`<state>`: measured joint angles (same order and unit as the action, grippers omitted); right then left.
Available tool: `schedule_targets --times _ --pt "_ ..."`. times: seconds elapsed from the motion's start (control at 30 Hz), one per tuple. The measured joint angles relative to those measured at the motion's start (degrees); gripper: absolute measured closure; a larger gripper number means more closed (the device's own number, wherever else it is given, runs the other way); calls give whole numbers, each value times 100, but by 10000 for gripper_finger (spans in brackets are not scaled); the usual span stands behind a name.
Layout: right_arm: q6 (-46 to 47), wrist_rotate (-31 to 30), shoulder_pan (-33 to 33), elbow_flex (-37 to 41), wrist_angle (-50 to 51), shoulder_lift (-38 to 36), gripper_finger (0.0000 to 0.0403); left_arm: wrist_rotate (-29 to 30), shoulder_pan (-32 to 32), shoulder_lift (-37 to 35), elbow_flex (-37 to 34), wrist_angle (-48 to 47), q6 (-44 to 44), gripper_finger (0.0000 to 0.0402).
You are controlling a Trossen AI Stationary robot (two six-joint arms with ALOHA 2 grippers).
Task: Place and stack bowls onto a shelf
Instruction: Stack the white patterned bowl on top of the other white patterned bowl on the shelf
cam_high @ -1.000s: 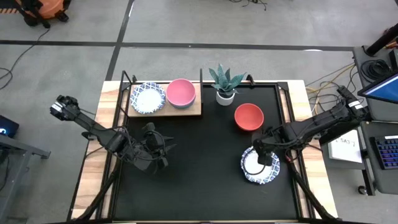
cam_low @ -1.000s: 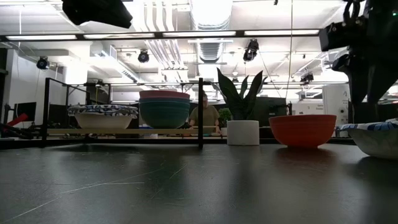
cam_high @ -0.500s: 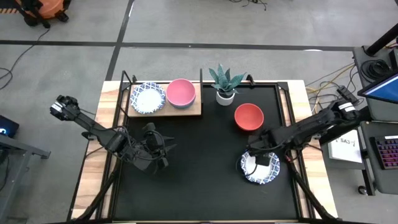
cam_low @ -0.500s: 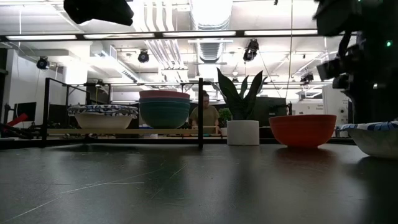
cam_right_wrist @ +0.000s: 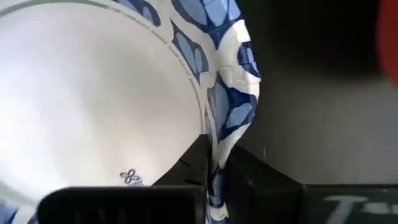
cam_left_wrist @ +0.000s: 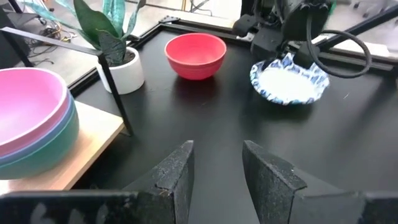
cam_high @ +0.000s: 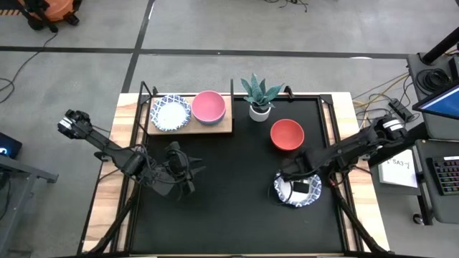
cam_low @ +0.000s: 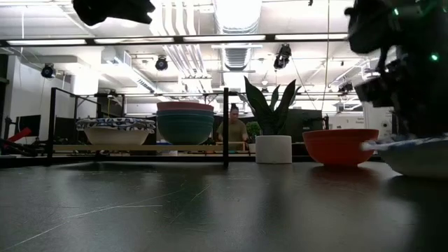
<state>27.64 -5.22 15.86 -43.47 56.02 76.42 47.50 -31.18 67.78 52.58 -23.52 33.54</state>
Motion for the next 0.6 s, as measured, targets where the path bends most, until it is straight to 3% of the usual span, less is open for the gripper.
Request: schedule_targets --times 0.17,0.37,0.6 --pt "149 -166 -4 -379 -369 -184 390 18 32 144 0 411 -119 283" --pt "84 -1022 -4 -913 -1115 -95 390 8 159 676 0 1390 -667 279" --pt "-527 -1973 -4 -1748 -1326 640 390 -24 482 1316 2 2359 -972 214"
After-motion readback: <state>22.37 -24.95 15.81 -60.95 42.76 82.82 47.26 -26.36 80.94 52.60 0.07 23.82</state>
